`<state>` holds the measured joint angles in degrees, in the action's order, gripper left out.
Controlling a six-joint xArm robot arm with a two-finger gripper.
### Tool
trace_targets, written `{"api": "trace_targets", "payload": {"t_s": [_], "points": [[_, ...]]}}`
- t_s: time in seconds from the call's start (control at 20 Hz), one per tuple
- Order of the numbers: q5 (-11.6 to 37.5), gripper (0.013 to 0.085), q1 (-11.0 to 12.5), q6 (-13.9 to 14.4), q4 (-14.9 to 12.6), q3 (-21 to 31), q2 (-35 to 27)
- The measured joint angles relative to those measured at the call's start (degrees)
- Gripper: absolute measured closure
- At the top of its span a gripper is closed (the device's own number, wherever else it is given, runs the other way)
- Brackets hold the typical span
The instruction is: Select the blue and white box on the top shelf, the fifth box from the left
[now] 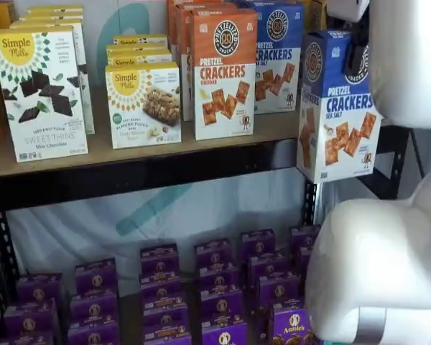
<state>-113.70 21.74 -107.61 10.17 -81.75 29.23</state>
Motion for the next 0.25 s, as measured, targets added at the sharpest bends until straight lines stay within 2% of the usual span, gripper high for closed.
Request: {"api": "trace_targets", "payload": {"t_s": [0.25], "points": [[0.59, 0.0410, 0.24, -0.34, 0.11, 1.52, 0.53]]}}
